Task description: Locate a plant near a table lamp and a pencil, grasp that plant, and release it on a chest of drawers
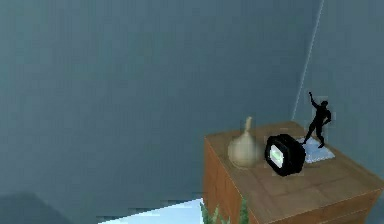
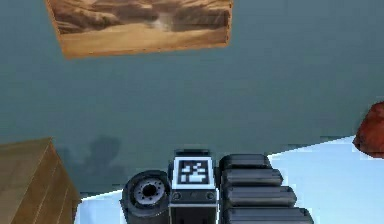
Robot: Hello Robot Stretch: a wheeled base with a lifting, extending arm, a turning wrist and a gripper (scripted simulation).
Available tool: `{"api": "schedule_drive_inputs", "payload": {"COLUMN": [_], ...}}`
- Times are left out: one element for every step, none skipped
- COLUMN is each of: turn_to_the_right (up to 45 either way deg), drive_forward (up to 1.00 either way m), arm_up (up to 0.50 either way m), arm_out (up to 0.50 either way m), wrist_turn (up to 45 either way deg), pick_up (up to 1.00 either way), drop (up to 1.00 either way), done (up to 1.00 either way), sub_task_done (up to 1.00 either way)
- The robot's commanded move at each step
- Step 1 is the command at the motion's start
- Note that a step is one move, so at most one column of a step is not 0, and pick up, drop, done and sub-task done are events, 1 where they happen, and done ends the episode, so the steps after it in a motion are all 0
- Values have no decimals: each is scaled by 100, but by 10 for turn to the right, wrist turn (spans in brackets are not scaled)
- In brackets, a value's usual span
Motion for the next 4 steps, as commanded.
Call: {"api": "schedule_drive_inputs", "payload": {"turn_to_the_right": [-150, 0, -450, -450], "drive_forward": [0, 75, 0, 0], "arm_up": [0, 0, 0, 0], "arm_out": [0, 0, 0, 0], "wrist_turn": [0, 0, 0, 0], "pick_up": [0, 0, 0, 0], "drop": [0, 0, 0, 0], "done": [0, 0, 0, 0], "sub_task_done": [0, 0, 0, 0]}}
